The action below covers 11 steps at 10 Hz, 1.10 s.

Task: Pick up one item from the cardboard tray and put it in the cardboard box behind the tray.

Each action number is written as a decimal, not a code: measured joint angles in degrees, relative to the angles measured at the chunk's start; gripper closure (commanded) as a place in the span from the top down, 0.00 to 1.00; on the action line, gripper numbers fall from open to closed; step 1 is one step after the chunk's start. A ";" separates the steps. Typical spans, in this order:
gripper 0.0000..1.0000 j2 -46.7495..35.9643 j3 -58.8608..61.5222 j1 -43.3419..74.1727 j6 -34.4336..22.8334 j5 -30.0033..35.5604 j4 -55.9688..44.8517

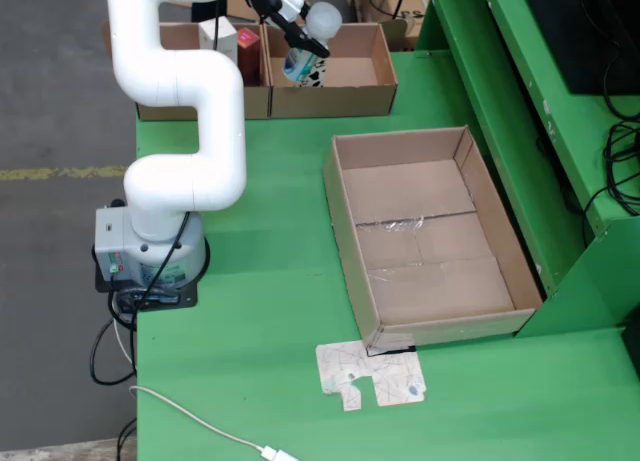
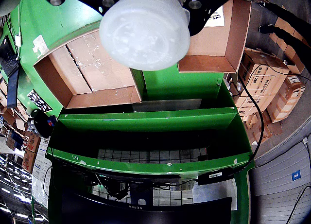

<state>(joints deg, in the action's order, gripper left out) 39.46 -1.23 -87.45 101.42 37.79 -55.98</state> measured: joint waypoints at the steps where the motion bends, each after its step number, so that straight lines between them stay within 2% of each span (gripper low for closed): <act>1: 0.00 0.00 0.00 0.00 -0.09 0.00 0.17; 4: 0.00 0.00 0.00 0.00 -0.44 0.00 0.44; 5: 0.00 1.40 0.00 0.09 -2.99 0.00 3.07; 11: 0.00 4.22 0.00 0.00 -6.94 -0.35 10.19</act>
<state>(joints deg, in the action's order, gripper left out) 43.68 -1.23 -87.45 94.48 37.44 -45.79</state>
